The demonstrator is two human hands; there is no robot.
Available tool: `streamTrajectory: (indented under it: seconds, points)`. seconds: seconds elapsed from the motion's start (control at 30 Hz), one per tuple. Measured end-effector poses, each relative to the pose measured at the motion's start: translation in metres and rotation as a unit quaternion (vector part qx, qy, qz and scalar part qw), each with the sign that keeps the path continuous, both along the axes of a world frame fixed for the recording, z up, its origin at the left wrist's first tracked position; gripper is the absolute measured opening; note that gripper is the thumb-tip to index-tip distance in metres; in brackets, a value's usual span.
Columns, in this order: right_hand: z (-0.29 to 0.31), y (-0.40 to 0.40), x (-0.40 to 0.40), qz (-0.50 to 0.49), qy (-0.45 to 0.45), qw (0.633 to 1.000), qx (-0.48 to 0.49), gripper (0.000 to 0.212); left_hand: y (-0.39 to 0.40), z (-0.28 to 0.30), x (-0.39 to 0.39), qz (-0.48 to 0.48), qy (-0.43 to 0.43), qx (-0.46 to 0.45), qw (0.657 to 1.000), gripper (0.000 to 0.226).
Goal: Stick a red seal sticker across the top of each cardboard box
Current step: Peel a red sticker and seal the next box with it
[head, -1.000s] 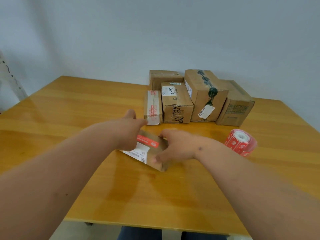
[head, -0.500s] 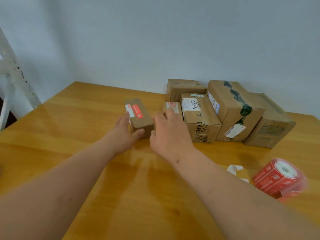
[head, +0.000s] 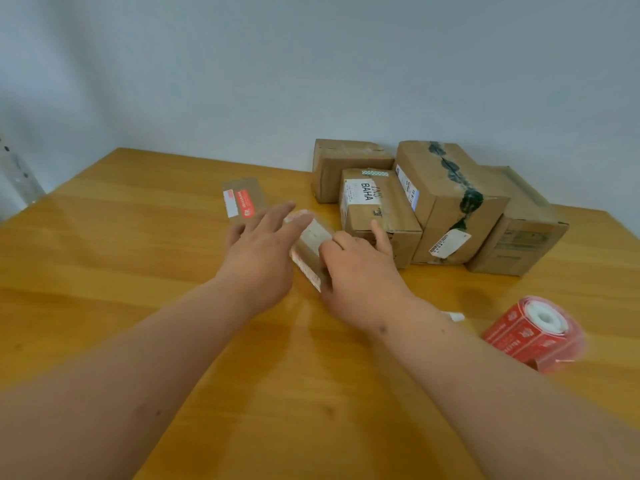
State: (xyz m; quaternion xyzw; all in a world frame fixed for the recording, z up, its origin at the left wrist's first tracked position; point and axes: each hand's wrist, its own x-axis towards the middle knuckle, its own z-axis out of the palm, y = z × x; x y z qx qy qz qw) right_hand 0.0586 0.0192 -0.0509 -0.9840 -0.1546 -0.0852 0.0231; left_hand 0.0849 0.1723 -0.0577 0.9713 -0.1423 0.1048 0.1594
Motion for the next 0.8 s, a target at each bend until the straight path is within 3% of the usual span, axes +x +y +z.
streamTrajectory:
  seconds: [0.2,0.37,0.47,0.57,0.67,0.8]
  points:
    - [0.012,-0.032,-0.042,0.025,0.060,0.998,0.019,0.021,-0.010,0.009,-0.033,-0.069,0.114,0.120,0.984,0.078]
    - [0.018,-0.058,-0.072,0.012,0.076,0.993,0.089,0.014,-0.034,0.011,-0.065,-0.069,0.055,0.144,0.986,0.055]
    - [0.024,-0.080,-0.083,-0.020,0.040,0.991,0.127,0.012,-0.047,0.016,-0.079,-0.073,0.064,0.167,0.981,0.063]
    - [0.039,-0.111,-0.093,-0.087,0.012,0.989,0.120,0.020,-0.062,0.024,-0.089,-0.076,0.077,0.148,0.983,0.072]
    - [0.054,-0.143,-0.103,-0.159,-0.018,0.982,0.101,0.028,-0.085,0.034,-0.094,-0.087,0.070,0.111,0.987,0.065]
    - [0.063,-0.185,-0.120,-0.205,0.027,0.974,0.097,0.022,-0.122,0.040,-0.098,-0.119,0.048,0.076,0.989,0.050]
